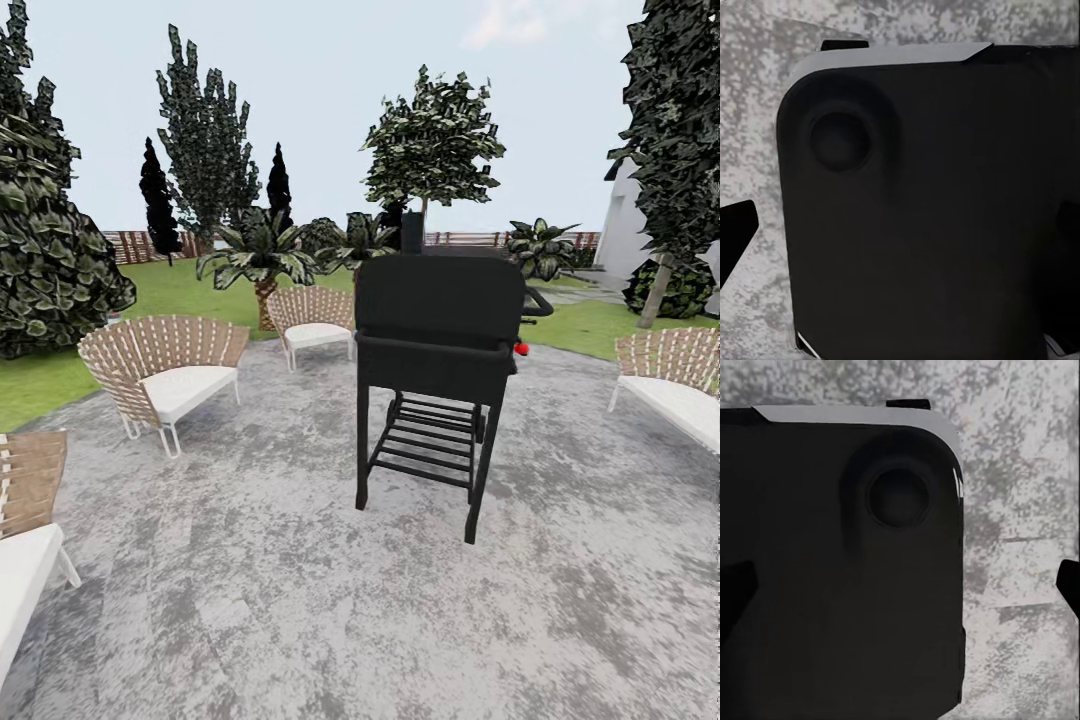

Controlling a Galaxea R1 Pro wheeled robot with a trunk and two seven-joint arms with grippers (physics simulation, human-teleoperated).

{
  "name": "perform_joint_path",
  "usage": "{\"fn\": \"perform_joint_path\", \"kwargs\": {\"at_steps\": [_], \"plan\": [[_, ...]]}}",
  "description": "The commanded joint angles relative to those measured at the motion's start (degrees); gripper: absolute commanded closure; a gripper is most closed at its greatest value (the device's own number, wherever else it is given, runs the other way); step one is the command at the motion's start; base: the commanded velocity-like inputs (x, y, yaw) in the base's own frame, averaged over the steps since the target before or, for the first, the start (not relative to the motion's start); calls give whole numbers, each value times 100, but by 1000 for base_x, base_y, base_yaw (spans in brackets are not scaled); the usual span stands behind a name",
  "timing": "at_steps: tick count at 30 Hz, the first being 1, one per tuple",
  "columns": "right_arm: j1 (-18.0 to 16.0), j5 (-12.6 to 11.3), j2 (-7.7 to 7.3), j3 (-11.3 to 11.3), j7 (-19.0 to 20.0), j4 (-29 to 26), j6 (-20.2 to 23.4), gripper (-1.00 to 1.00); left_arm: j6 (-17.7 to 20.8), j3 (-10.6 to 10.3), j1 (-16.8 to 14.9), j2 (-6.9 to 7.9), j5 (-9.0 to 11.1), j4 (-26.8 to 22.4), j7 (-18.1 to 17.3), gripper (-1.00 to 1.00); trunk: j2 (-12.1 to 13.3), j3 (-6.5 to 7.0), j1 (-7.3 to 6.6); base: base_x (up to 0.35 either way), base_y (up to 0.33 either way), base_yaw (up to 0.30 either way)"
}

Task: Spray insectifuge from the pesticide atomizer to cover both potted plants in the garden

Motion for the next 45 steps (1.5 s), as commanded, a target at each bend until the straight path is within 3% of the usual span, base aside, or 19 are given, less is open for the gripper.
{"fn": "perform_joint_path", "kwargs": {"at_steps": [1,9,45], "plan": [[-5,-5,0,-18,-4,5,-24,-100,-3,2,-3,-2,7,-4,2,-100,-3,-6,0,0,-326,-20],[-8,-5,-2,-19,-5,4,-51,-100,2,2,-4,-5,7,-43,11,-100,-3,-6,0,-16,-331,-122],[-50,-5,-7,-18,-5,4,-142,-100,4,2,-6,-5,25,-219,17,-100,-3,-6,0,-142,-313,-254]]}}
